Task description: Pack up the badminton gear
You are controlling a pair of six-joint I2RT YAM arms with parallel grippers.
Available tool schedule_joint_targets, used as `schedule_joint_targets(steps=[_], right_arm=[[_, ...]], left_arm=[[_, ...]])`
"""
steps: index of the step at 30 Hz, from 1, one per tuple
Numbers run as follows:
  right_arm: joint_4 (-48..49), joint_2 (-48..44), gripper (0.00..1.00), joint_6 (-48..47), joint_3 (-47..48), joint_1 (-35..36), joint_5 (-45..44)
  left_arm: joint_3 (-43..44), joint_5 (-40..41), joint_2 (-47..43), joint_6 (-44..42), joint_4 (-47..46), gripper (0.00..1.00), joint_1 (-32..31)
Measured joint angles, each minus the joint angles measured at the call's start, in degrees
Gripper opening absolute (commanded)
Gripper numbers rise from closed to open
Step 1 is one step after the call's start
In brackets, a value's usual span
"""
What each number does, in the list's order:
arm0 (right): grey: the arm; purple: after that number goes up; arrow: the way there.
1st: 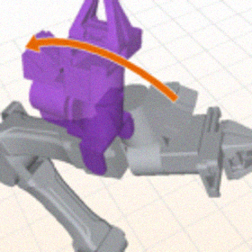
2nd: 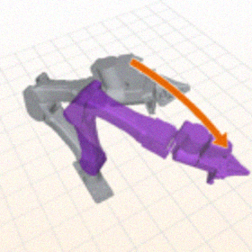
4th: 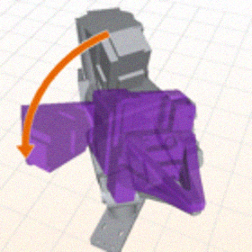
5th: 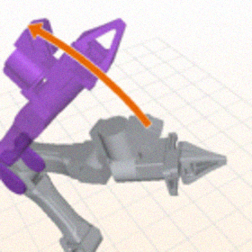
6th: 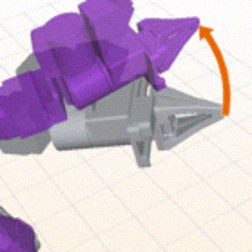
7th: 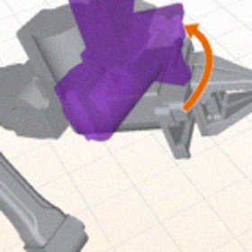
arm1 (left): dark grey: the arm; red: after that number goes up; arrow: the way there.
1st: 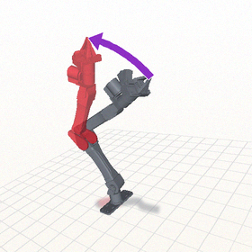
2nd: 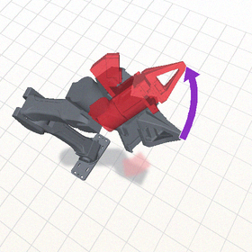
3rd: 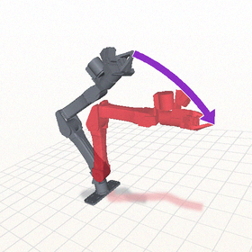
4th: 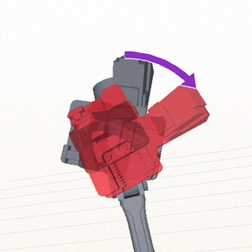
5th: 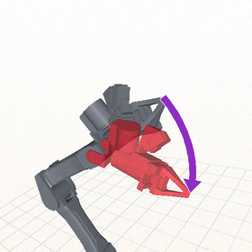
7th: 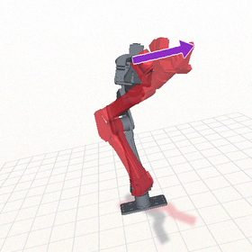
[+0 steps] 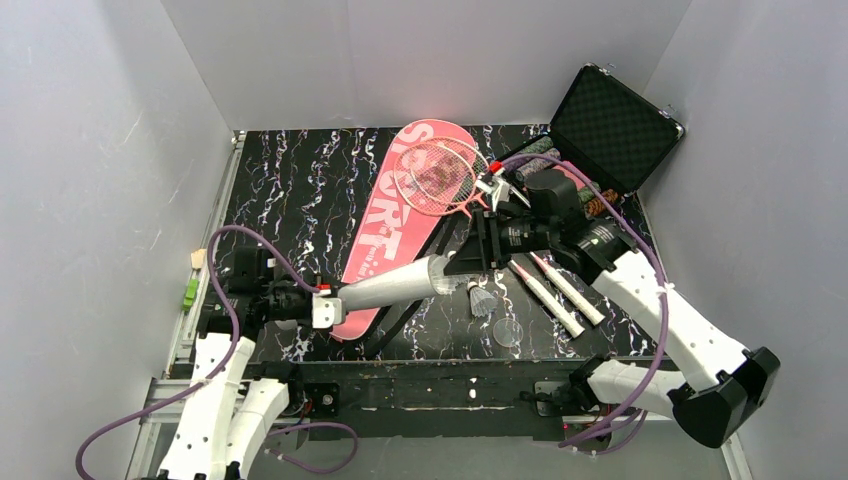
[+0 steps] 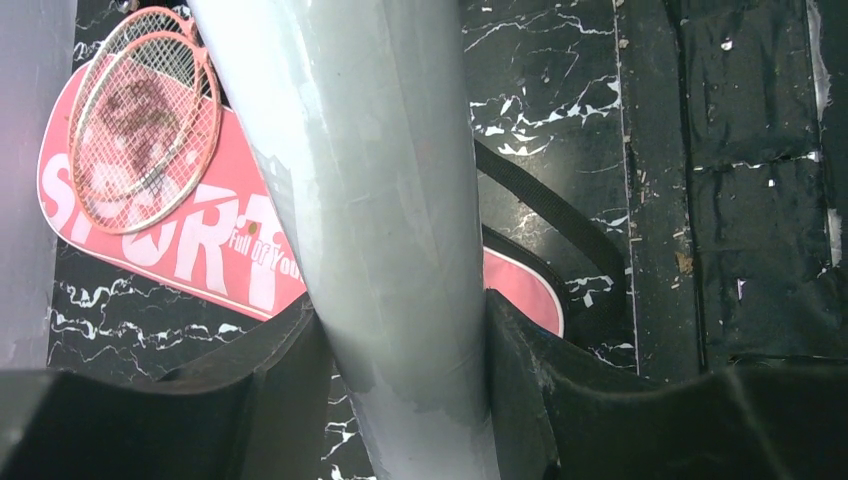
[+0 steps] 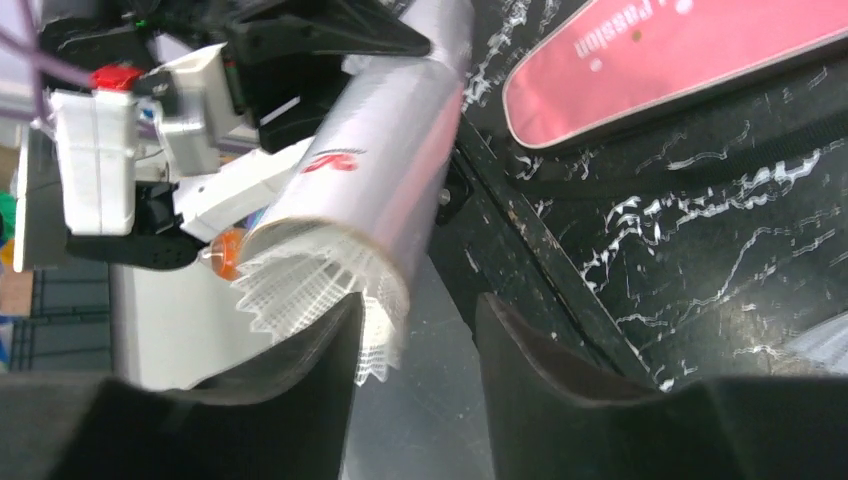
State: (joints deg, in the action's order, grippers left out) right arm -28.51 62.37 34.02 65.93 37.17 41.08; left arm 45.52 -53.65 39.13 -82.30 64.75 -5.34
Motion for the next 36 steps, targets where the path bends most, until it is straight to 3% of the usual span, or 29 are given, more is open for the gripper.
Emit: schedule_joint_targets(steps=[5,15,26,36], right_arm=[[-2.3,2.1,0.72,-1.6,0.4,1.7,-5.5],[-6.2,-0.6,0.74,-4.4,3.3,2.1,-13.2],[-1.1,1.7,0.75,-3.3,2.9,9.5,-20.3],[-2.5,4.4,0.85,-2.8,6.7,9.6,-24.6]], left_arm=[[0.1,-1.3,0.0,0.1,0.0,0.02,0.0],[0.1,-2.2,-1.1,3.6,-1.3,0.02,0.0],[0.1,-3.6,-0.6,10.7,-4.2,0.02,0.0],[0.0,-4.2,-1.3,11.2,-4.4,0.03,0.0]])
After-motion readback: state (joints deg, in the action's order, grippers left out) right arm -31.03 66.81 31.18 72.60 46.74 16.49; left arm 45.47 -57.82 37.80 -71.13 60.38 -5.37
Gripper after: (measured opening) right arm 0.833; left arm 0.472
